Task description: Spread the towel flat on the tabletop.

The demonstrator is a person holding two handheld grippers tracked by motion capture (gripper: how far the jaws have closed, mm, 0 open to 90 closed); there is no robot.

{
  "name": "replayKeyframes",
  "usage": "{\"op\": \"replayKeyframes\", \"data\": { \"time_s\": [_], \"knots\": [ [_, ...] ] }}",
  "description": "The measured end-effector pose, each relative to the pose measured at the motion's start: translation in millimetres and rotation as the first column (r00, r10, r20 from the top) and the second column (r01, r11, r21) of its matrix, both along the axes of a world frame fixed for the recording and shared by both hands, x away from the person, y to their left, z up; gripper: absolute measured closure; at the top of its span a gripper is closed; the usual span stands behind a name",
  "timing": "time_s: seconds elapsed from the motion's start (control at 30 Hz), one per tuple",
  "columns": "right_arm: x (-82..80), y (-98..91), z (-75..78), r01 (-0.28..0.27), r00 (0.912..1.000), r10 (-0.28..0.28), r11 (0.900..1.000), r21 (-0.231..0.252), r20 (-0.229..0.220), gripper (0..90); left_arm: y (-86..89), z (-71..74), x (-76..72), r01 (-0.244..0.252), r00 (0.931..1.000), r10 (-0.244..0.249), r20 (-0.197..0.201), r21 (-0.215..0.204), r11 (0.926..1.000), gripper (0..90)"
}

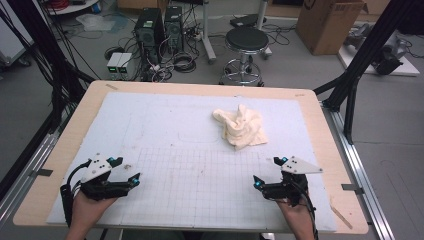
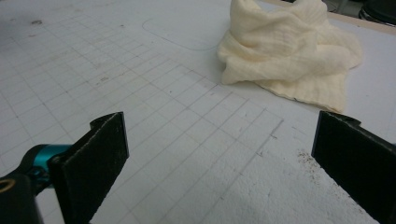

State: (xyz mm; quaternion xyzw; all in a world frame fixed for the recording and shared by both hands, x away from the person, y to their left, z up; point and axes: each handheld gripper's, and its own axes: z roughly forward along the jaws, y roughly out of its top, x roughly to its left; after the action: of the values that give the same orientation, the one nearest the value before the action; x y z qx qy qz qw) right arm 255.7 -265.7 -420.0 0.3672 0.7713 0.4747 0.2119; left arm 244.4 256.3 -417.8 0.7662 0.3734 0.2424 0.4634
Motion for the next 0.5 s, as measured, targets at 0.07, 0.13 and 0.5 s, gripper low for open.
{"op": "replayKeyframes", "data": {
  "time_s": [0.07,0.13,0.5],
  "knots": [
    [-0.3,-0.5,-0.1,0.005,1.0000,-0.005,1.0000,0.008,-0.005,3.1,0.0,-0.2,-0.1,-0.002,1.0000,0.002,-0.001,0.001,1.0000,19.6],
    [0.5,-1.8,-0.8,0.003,1.0000,-0.003,1.0000,0.007,-0.004,3.1,-0.4,-0.6,0.1,-0.008,1.0000,0.008,-0.002,0.006,0.9999,19.6],
    [0.2,2.3,-0.7,-0.010,0.9999,0.010,0.9999,-0.011,-0.010,3.1,0.0,-1.5,-0.4,0.004,1.0000,-0.004,-0.002,0.006,1.0000,19.6]
  ]
}}
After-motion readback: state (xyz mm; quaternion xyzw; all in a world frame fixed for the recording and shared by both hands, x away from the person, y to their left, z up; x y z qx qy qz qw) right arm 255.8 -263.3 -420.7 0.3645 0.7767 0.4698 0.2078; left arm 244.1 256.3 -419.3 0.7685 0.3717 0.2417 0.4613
